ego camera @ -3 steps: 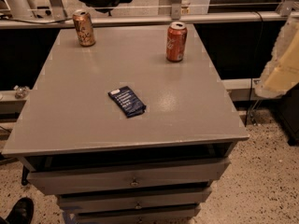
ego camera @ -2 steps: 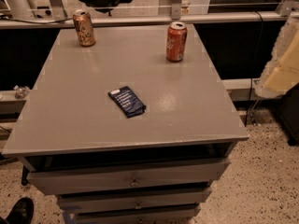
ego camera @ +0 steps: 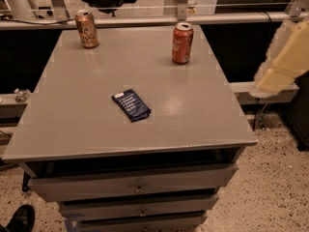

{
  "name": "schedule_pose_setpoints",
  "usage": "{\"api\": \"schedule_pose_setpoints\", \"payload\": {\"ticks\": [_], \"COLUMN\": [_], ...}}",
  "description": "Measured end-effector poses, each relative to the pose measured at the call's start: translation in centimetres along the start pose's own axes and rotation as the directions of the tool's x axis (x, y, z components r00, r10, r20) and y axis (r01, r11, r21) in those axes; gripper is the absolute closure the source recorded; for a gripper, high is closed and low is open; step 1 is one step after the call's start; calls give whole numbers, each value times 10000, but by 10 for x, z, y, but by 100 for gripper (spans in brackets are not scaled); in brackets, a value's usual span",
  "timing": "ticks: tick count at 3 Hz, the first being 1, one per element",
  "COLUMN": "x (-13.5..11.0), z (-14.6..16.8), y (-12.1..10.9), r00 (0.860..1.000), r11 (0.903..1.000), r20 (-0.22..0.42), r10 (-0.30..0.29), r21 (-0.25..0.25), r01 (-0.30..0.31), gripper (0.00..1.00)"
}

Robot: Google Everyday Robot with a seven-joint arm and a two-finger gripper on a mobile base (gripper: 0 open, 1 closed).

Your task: Move coke can near orange can

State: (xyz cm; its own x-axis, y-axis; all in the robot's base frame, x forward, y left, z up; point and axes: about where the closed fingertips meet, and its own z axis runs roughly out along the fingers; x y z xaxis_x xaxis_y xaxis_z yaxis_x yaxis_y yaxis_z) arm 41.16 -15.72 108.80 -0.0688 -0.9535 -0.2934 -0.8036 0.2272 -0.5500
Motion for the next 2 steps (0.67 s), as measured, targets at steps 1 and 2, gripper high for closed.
{"api": "schedule_pose_setpoints", "payload": {"ticks": [1, 2], "x": [-2, 3], "z": [40, 95], "y": [-8, -32], "r00": [9924, 9695], "r11": [9981, 9888], "r20": [1086, 2047], "r10": [585, 1348], "r21": [127, 351], "r01": [-603, -1449], "gripper": [0, 0]}}
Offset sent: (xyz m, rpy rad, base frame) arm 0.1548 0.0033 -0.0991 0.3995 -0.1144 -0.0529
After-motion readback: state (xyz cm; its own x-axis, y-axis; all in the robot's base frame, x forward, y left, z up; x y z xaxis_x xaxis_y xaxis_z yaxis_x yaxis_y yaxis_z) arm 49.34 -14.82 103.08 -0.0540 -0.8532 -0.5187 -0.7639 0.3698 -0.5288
